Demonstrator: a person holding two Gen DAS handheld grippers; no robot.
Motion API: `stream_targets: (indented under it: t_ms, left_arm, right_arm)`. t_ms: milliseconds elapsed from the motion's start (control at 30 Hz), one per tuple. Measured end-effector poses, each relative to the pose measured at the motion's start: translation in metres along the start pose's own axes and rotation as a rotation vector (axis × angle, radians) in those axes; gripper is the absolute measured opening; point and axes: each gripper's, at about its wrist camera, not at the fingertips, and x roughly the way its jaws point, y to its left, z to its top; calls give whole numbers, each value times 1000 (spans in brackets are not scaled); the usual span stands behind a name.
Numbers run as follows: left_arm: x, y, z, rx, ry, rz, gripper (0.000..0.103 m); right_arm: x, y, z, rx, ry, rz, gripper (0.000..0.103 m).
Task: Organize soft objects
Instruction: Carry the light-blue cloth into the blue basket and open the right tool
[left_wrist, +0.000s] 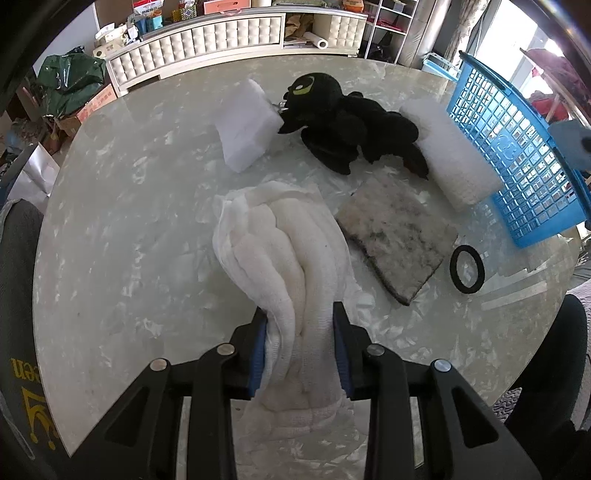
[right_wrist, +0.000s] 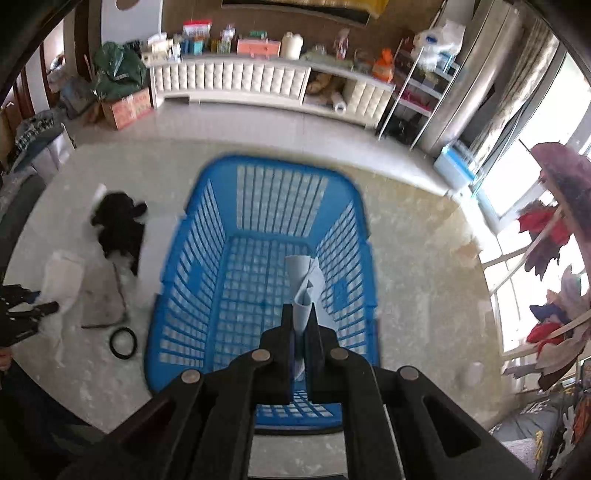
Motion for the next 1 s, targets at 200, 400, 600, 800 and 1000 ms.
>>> stream_targets:
  t_ms: [200, 400, 600, 800, 1000]
  left_arm:
    - [5, 0, 2, 2, 9, 4, 30]
    - [11, -1, 5, 9, 14, 4, 30]
    - [13, 0, 7, -5, 16, 14, 30]
    - [12, -7, 7, 5, 12, 9, 30]
    - [14, -5, 6, 3, 17, 9, 30]
  right_arm:
    - [58, 16, -8, -42, 122, 7, 4]
    - [84, 24, -12, -60, 205, 29, 4]
    - [94, 38, -18, -72, 243, 62, 4]
    - [93, 44, -22, -87, 289, 114, 8]
    - [78, 42, -29, -55, 294, 120, 66]
